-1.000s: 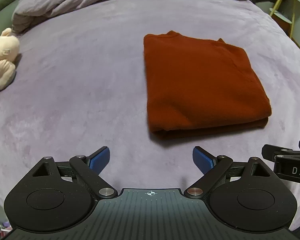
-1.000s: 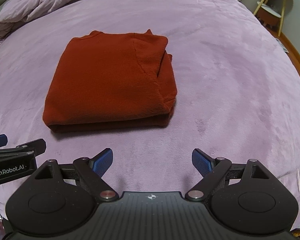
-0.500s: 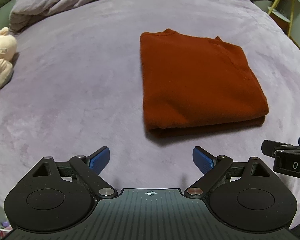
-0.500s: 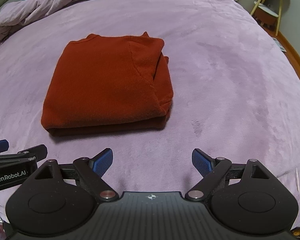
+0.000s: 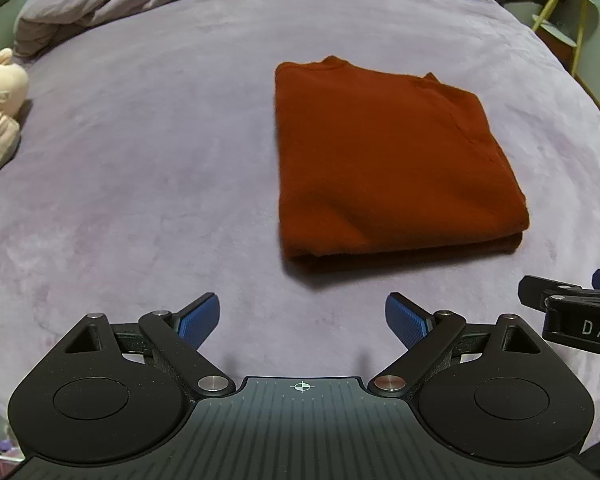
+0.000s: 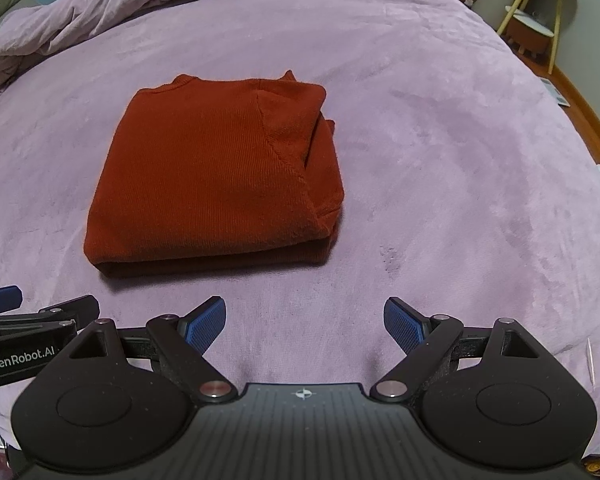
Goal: Fold small clothes
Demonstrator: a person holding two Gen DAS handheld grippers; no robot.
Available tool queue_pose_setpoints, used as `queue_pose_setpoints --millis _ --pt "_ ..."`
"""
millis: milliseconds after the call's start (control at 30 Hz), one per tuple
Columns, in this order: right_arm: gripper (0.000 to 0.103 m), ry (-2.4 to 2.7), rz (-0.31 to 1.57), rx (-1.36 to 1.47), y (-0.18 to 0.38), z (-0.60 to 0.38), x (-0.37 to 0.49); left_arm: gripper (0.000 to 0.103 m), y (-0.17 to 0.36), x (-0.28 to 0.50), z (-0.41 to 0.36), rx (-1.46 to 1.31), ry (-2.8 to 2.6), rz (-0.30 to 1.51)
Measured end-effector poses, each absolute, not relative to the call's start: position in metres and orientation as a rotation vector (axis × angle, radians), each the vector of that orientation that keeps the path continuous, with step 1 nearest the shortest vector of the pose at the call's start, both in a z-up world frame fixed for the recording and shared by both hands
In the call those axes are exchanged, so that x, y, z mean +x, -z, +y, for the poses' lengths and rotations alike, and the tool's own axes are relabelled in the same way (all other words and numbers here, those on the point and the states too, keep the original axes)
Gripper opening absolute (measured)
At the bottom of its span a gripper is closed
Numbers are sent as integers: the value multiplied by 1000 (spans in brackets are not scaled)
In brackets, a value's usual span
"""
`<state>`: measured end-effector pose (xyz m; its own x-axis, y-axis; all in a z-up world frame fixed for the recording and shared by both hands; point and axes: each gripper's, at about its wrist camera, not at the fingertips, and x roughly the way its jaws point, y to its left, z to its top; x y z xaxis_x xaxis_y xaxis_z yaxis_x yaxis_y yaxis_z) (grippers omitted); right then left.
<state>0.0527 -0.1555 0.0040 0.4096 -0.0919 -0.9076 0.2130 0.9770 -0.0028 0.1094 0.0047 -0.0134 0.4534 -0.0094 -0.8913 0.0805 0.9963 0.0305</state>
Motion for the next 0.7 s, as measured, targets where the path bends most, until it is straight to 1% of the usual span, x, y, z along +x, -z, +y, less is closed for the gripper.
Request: queue_pose_setpoints --millis 700 --pt "87 194 1125 125 -7 -157 53 94 10 112 3 49 79 1119"
